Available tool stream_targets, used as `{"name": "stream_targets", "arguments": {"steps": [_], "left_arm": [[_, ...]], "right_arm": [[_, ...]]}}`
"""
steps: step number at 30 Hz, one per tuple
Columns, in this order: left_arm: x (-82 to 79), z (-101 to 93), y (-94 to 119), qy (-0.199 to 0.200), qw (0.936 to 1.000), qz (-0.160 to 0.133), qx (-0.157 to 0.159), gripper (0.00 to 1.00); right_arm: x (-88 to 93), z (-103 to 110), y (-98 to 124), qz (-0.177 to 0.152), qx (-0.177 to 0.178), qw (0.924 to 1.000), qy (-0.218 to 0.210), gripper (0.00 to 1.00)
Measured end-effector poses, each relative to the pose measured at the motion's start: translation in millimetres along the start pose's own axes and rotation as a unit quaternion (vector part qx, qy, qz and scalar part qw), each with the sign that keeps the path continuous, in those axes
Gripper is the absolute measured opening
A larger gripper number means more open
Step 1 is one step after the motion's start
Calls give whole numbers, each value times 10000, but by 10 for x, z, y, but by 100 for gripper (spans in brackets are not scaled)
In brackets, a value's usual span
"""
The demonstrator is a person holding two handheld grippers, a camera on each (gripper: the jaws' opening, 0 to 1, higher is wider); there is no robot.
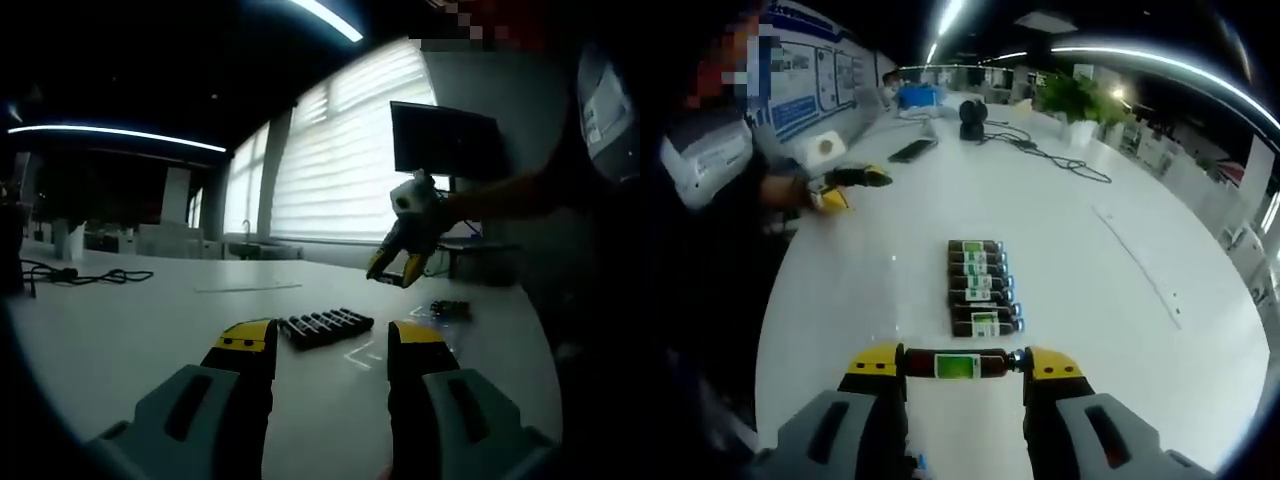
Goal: Grip medicine bottles put into box
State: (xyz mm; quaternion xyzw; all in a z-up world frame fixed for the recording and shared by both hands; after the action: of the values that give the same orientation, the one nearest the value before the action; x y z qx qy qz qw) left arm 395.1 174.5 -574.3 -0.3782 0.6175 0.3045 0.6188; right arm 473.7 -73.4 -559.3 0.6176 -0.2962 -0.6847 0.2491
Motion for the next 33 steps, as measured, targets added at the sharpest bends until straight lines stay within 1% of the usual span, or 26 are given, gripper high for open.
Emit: {"name": "stream_targets", "arguments": {"steps": [3, 4, 6, 9, 11, 19, 23, 33], "left_arm": [[-7, 0, 5, -12, 10000, -21, 0, 37], [-8, 0, 6, -18, 10000, -26, 1, 37], [-11, -5, 9, -44, 10000, -34, 11, 37], [-10, -10, 12, -81, 10000, -33, 17, 37], [-10, -11, 14, -98, 9999, -34, 14, 37], [0, -8, 15, -183, 9998, -4, -15, 37], [4, 1, 15, -206, 9998, 7, -43, 37], [12, -2, 12, -241, 9997, 32, -52, 37]], "right_arm": [[81, 245, 83, 171, -89, 9998, 110, 42], [91, 265, 90, 192, -95, 9997, 122, 42], [159, 427, 110, 274, -144, 9994, 166, 42], [245, 563, 123, 398, -196, 9988, 203, 42], [290, 623, 143, 407, -224, 9987, 195, 42], [397, 715, 161, 349, -233, 9990, 175, 42], [471, 765, 98, 450, -280, 9982, 281, 42], [566, 711, 31, 575, -367, 9968, 406, 42]]}}
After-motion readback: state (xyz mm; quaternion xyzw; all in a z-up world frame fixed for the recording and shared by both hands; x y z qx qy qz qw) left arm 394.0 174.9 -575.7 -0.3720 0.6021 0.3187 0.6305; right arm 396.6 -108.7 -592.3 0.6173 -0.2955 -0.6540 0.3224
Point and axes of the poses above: the point that each gripper's makers call its tool centre point, and the gripper's own axes: y roughly backward along the fingers, z roughly to its left, x roughly out of its underside, the point moved 3 cm from there along y, roughly backward along the fingers, and after that the axes turned 10 degrees about -x, right-handed, at the moved point
